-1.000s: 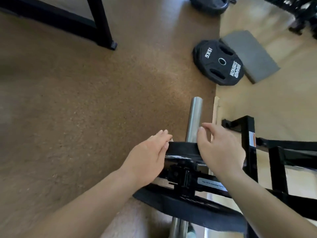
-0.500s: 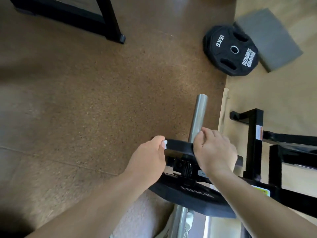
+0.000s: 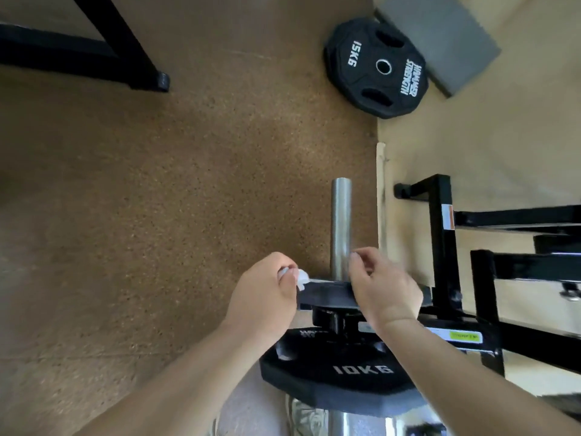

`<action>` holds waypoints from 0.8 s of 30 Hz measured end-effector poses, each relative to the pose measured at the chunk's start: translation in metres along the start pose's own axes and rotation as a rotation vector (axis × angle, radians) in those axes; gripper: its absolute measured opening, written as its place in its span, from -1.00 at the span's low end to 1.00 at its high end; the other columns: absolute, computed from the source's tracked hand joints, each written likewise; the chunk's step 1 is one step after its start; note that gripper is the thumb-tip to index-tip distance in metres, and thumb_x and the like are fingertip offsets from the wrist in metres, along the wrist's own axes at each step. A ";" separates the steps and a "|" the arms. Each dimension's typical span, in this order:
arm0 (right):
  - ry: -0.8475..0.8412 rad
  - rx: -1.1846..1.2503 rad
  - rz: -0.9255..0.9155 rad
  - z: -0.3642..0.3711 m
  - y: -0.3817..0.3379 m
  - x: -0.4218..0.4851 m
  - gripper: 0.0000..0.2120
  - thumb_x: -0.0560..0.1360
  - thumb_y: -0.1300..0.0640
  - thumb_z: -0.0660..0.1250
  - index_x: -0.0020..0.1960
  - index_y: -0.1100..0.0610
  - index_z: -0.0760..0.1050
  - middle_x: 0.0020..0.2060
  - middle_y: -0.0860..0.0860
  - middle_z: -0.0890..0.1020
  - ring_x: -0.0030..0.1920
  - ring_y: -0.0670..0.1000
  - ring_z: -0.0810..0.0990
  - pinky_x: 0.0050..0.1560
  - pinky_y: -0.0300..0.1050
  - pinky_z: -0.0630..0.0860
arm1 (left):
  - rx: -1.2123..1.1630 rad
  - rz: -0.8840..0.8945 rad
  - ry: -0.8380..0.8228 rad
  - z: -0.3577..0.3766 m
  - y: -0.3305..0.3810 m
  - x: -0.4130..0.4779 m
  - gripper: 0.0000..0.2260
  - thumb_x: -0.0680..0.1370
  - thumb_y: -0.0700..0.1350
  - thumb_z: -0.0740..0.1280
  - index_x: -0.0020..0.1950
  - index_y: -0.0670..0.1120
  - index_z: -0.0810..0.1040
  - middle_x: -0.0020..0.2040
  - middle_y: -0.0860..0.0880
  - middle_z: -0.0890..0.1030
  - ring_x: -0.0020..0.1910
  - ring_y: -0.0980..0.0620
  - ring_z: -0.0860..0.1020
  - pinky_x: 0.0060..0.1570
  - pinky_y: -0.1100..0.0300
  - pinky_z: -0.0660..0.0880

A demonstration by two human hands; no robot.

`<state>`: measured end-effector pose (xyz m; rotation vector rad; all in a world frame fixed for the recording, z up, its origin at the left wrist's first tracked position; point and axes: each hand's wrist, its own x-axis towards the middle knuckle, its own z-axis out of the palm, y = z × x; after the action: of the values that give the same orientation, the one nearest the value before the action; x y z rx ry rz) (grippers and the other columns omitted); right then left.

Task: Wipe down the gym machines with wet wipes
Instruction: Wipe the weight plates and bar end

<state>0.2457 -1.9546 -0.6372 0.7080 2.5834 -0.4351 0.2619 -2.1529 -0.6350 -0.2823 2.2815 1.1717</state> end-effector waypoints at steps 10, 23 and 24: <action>0.158 0.302 0.156 -0.006 0.032 0.029 -0.56 0.62 -0.05 0.21 0.49 -0.17 0.36 0.37 -0.19 0.50 0.39 -0.02 0.45 0.37 0.18 0.43 | 0.205 0.183 -0.035 0.021 0.048 0.074 -0.85 0.67 0.05 0.27 0.07 0.22 0.65 -0.09 0.14 0.46 -0.13 0.18 0.49 -0.16 0.18 0.48; 0.167 0.899 0.906 -0.003 0.069 0.060 -0.64 0.67 -0.17 0.05 0.32 -0.07 0.47 0.24 -0.04 0.56 0.28 0.14 0.47 0.31 0.13 0.37 | 0.321 0.246 -0.539 0.101 0.104 0.133 -0.73 0.70 -0.02 0.24 0.37 0.16 0.58 0.23 0.16 0.67 0.19 0.12 0.60 0.23 0.18 0.53; 0.172 0.945 0.953 -0.004 0.071 0.061 -0.65 0.67 -0.18 0.04 0.22 -0.04 0.49 0.18 -0.03 0.57 0.24 0.14 0.47 0.30 0.12 0.37 | 0.348 0.223 -0.686 0.114 0.108 0.133 -0.69 0.71 -0.02 0.21 0.42 0.19 0.54 0.31 0.18 0.62 0.29 0.13 0.56 0.32 0.18 0.47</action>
<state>0.2349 -1.8701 -0.6757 2.1758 1.7105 -1.2649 0.1499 -1.9887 -0.6896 0.4526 1.8676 0.7787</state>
